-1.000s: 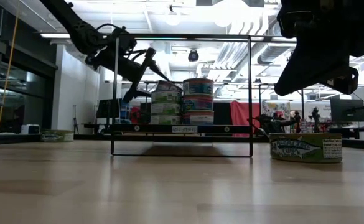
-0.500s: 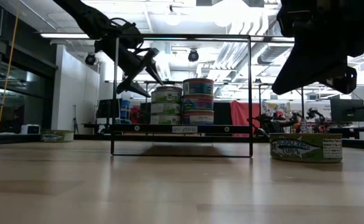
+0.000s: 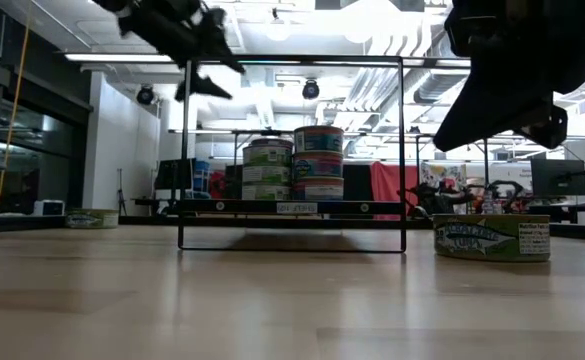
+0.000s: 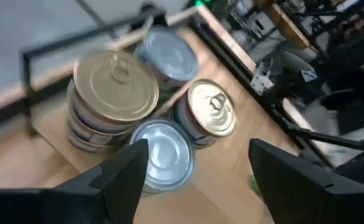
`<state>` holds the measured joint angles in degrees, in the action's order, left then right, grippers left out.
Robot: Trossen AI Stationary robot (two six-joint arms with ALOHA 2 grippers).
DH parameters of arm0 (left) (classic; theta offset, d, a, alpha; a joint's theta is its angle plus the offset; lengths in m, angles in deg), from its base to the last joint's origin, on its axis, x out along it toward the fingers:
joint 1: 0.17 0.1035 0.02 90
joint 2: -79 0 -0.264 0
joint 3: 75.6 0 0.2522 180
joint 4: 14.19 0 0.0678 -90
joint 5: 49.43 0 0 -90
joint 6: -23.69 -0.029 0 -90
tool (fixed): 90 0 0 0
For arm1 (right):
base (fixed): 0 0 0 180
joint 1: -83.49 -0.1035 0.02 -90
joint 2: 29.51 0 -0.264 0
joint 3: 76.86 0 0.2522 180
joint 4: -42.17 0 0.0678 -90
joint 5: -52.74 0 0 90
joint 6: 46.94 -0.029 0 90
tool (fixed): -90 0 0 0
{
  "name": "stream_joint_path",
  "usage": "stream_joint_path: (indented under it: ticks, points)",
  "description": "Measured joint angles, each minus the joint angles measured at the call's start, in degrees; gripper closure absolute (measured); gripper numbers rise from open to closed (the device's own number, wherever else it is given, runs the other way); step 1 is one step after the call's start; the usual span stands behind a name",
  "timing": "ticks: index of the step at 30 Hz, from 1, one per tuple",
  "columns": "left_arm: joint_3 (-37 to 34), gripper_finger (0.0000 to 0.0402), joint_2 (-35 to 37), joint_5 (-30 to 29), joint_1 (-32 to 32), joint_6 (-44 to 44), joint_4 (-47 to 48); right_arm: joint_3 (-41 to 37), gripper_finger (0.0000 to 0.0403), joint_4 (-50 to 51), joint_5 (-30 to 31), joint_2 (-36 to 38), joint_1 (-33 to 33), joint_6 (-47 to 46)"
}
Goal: Stack canned seafood by type on shelf
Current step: Move the pink and blue tuna can to the bottom middle of the table
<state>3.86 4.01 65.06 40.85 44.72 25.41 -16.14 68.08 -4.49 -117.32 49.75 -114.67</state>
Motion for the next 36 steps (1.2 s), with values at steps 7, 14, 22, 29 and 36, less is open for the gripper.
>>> stream_joint_path:
  ticks: [7,14,22,29,36]
  points:
    - [-16.04,0.0273,15.10,-20.90,-8.80,5.05,0.21,0.00,0.0403,-0.33,6.74,0.07,0.00,3.26]
    - [-27.62,0.0389,23.41,-24.61,-21.31,10.42,-5.88,0.02,0.0403,-4.02,5.54,6.06,0.00,12.77]
    - [-27.48,0.0401,28.70,-26.78,-33.44,-0.17,-4.50,0.09,0.0403,2.28,1.86,14.30,1.39,13.80]
    - [-27.48,0.0401,29.13,-28.06,-40.81,-0.26,-0.54,0.09,0.0403,1.97,-15.21,14.33,6.07,13.93]
    - [-27.48,0.0401,29.03,-27.98,-45.04,1.45,1.46,0.09,0.0403,-0.13,-19.32,12.62,6.69,12.38]
